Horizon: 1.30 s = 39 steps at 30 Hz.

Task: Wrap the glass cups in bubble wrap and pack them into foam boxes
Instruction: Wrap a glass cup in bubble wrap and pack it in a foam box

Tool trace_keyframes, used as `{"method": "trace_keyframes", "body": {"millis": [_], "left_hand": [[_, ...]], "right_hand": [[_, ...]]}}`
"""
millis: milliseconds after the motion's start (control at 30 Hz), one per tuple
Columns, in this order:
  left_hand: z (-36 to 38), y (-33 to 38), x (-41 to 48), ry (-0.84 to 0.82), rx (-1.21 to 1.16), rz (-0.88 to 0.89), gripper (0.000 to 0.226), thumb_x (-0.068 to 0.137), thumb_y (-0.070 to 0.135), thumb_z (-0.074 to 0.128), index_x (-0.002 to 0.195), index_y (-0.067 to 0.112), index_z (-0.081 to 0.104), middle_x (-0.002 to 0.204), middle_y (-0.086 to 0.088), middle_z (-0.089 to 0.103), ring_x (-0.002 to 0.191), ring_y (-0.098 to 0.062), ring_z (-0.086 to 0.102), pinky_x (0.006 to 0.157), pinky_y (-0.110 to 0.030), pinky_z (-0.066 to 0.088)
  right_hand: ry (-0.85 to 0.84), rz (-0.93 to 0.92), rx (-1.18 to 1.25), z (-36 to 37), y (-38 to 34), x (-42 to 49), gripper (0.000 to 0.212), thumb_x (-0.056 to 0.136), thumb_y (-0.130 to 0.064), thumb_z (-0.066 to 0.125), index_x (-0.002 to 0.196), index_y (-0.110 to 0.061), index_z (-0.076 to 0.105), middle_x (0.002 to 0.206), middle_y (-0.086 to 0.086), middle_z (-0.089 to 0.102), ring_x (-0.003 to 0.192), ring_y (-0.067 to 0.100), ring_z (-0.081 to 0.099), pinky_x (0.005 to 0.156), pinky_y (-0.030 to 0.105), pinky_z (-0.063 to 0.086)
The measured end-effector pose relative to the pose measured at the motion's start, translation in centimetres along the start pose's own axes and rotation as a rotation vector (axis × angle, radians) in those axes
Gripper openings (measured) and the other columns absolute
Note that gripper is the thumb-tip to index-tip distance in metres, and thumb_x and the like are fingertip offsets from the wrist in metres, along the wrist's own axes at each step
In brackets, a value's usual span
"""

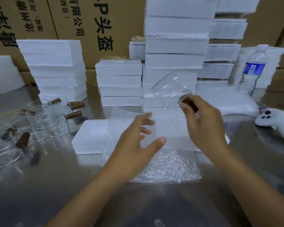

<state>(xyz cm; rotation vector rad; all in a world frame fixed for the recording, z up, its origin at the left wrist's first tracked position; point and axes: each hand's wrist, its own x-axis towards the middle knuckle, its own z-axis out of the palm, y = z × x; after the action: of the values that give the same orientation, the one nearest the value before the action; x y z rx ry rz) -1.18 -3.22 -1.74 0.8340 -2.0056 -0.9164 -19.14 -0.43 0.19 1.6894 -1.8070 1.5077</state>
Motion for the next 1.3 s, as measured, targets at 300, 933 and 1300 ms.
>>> {"method": "trace_keyframes", "body": {"millis": [300,933,1300], "left_hand": [[2.2,-1.1,0.4,0.113,0.687,0.159,0.055,0.09,0.057,0.046,0.14,0.034,0.038,0.121,0.011,0.053,0.108,-0.01,0.045,0.092,-0.022,0.033],[-0.9,-1.8,1.8,0.403,0.33,-0.01,0.011,0.092,0.031,0.057,0.088,0.028,0.067,0.074,0.021,0.059,0.075,0.002,0.055,0.062,-0.005,0.036],[-3.1,-0.9,1.5,0.607,0.016,0.024,0.019,0.094,0.026,0.054,0.079,0.037,0.059,0.072,0.014,0.06,0.067,0.005,0.051,0.061,-0.003,0.036]], "right_hand": [[0.138,0.327,0.403,0.3,0.9,0.6,0.013,0.096,-0.02,0.05,0.09,-0.025,0.06,0.079,-0.013,0.065,0.072,-0.003,0.06,0.072,0.011,0.046],[-0.003,0.188,0.449,-0.2,0.2,0.3,0.017,0.096,-0.022,0.049,0.085,-0.03,0.06,0.081,-0.012,0.065,0.082,0.003,0.06,0.076,0.02,0.045],[-0.218,-0.03,-0.113,-0.3,-0.2,-0.4,0.011,0.094,-0.028,0.05,0.094,-0.025,0.061,0.085,-0.014,0.059,0.084,0.014,0.054,0.071,0.034,0.046]]}}
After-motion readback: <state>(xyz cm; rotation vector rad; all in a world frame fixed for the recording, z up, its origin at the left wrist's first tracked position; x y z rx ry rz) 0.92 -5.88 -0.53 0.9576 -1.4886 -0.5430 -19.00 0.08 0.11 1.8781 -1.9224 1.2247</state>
